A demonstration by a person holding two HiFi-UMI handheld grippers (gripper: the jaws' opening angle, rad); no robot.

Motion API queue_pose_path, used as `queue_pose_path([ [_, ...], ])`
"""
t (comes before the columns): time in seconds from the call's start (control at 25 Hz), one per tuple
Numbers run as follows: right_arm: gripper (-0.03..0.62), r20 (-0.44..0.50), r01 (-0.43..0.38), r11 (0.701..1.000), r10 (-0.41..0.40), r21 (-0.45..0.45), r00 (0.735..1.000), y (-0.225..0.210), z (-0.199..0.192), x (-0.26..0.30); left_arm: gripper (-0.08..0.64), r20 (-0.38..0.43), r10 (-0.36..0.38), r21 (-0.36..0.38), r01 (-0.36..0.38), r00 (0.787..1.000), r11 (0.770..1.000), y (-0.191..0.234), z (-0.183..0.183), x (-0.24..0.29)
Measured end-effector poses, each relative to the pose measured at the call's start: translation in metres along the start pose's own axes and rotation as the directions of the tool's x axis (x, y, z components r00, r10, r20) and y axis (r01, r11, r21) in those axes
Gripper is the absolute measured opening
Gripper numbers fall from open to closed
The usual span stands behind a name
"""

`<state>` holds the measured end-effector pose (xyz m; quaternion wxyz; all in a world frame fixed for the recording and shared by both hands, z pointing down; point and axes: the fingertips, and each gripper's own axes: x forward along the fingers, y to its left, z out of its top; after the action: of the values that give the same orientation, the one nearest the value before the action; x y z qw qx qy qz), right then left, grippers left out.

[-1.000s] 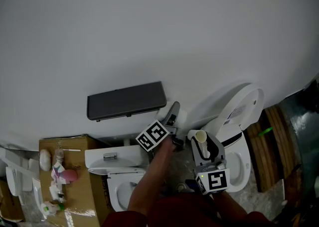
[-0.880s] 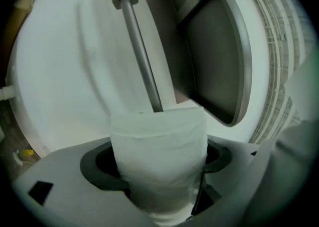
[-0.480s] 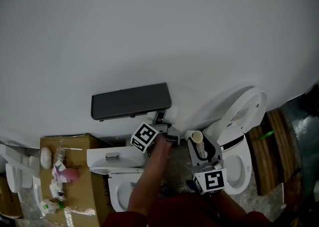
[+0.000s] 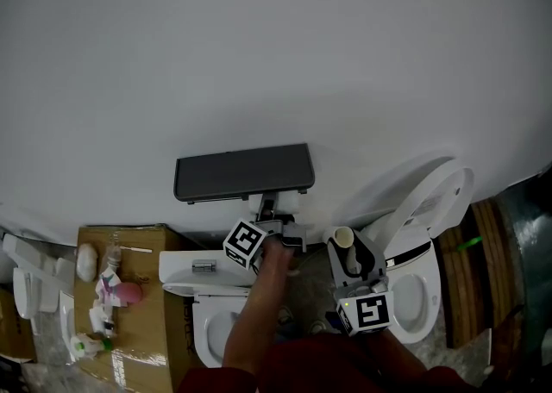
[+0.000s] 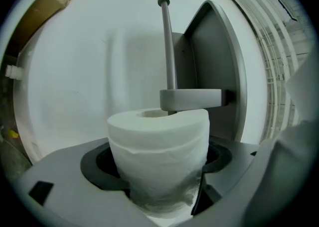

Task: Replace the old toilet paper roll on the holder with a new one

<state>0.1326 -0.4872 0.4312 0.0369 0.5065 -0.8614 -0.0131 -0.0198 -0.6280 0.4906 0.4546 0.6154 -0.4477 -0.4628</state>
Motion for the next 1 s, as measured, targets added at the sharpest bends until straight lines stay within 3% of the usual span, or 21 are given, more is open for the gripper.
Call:
queue_pose_path([
  [0.36, 0.167, 0.003, -0.027, 1.000, 0.027, -0.004, 1.000, 0.005, 0.001, -0.002, 0.443, 0.018, -0.040, -0.003, 0.040, 0.999, 0.999, -0.007, -0.001, -0.007],
  [1.0, 0.167, 0.010, -0.067, 0.998, 0.067, -0.003, 0.998, 0.016, 0.006, -0.003, 0.454, 0.018, -0.003, -0.003, 0.003, 1.000, 1.000, 0.009, -0.012, -0.067],
])
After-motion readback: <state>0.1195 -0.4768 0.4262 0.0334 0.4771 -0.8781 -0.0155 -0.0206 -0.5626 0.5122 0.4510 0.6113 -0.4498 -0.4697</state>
